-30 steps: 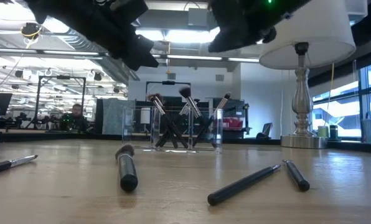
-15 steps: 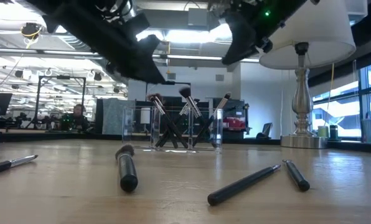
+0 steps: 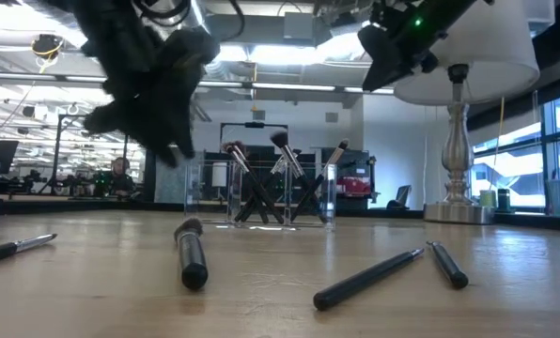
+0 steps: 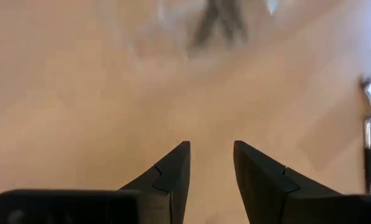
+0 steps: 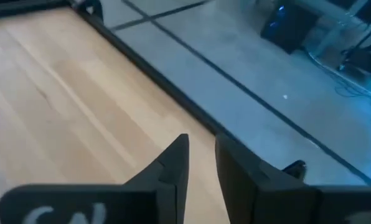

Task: Put items in baskets/containers
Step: Put the eyeshadow brush into the transparent organizer

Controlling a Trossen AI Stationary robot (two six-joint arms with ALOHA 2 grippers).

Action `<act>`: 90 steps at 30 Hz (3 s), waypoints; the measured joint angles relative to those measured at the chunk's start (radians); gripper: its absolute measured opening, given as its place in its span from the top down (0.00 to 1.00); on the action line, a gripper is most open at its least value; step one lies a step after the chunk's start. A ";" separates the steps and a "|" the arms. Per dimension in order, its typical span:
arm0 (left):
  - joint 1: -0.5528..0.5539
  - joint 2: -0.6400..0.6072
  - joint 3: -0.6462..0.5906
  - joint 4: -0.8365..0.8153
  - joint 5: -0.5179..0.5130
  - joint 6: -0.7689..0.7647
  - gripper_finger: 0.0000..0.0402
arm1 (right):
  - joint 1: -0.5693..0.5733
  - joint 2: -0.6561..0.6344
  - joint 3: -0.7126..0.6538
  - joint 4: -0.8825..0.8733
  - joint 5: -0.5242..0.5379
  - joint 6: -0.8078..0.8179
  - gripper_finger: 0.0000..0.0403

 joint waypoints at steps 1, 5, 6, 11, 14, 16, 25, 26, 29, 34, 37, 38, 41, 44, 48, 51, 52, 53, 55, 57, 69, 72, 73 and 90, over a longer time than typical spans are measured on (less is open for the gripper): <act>-0.015 0.021 0.000 0.004 0.025 -0.052 0.70 | -0.001 -0.008 0.000 0.006 0.004 -0.001 0.80; -0.046 0.092 -0.001 0.021 0.171 -0.245 0.69 | 0.000 -0.020 0.000 0.036 -0.021 -0.002 0.80; -0.043 0.097 -0.001 0.022 0.216 -0.267 0.69 | 0.000 -0.019 0.000 0.042 -0.037 -0.004 0.80; -0.053 0.099 -0.001 0.024 0.301 -0.332 0.67 | -0.004 -0.011 -0.001 0.099 -0.081 -0.029 0.80; -0.087 0.099 -0.001 0.026 0.327 -0.410 0.68 | -0.004 -0.012 -0.001 0.137 -0.081 -0.064 0.80; -0.110 0.099 -0.001 0.026 0.351 -0.461 0.68 | -0.004 -0.012 -0.001 0.142 -0.082 -0.099 0.80; -0.169 0.133 -0.001 0.088 0.335 -0.757 0.69 | -0.003 -0.011 -0.001 0.157 -0.084 -0.161 0.80; -0.174 0.143 -0.001 0.109 0.339 -0.777 0.69 | -0.003 -0.011 -0.001 0.165 -0.084 -0.160 0.80; -0.182 0.166 -0.001 0.182 0.352 -0.801 0.70 | -0.003 -0.011 -0.001 0.205 -0.084 -0.159 0.80; -0.180 0.184 -0.001 0.237 0.365 -0.802 0.74 | -0.003 -0.011 -0.001 0.242 -0.083 -0.158 0.80; -0.181 0.184 -0.001 0.226 0.354 -0.796 0.76 | -0.003 -0.011 -0.001 0.241 -0.084 -0.159 0.80; -0.181 0.184 -0.001 0.217 0.348 -0.798 0.77 | -0.003 -0.011 -0.001 0.241 -0.084 -0.159 0.80; -0.182 0.184 -0.001 0.197 0.310 -0.794 0.78 | -0.004 -0.011 -0.001 0.241 -0.084 -0.159 0.80; -0.182 0.184 -0.001 0.198 0.284 -0.784 0.78 | -0.011 -0.011 -0.001 0.241 -0.083 -0.159 0.80; -0.182 0.184 -0.001 0.162 0.276 -0.806 0.77 | -0.026 -0.010 -0.001 0.241 -0.084 -0.159 0.80; -0.186 0.184 -0.001 0.134 0.280 -0.829 0.76 | -0.038 -0.010 -0.001 0.240 -0.084 -0.159 0.80; -0.188 0.184 -0.001 0.124 0.286 -0.839 0.76 | -0.041 -0.009 -0.001 0.238 -0.084 -0.158 0.80; -0.190 0.184 -0.001 0.118 0.293 -0.851 0.76 | -0.044 -0.007 -0.001 0.238 -0.084 -0.157 0.80; -0.193 0.184 -0.001 0.121 0.306 -0.864 0.76 | -0.049 -0.001 -0.001 0.238 -0.085 -0.156 0.80; -0.193 0.184 -0.001 0.123 0.311 -0.859 0.76 | -0.049 0.008 -0.001 0.241 -0.084 -0.156 0.80; -0.163 0.191 -0.001 0.024 0.390 -0.767 0.76 | -0.049 0.059 -0.001 0.299 -0.087 -0.212 0.80; -0.168 0.195 0.001 0.013 0.402 -0.767 0.76 | -0.052 0.060 -0.001 0.307 -0.087 -0.212 0.80; -0.168 0.195 0.001 0.012 0.401 -0.767 0.76 | -0.053 0.060 -0.001 0.313 -0.087 -0.212 0.80; -0.159 0.147 0.112 -0.264 0.398 -0.652 0.84 | -0.061 0.060 -0.001 0.352 -0.235 -0.237 0.80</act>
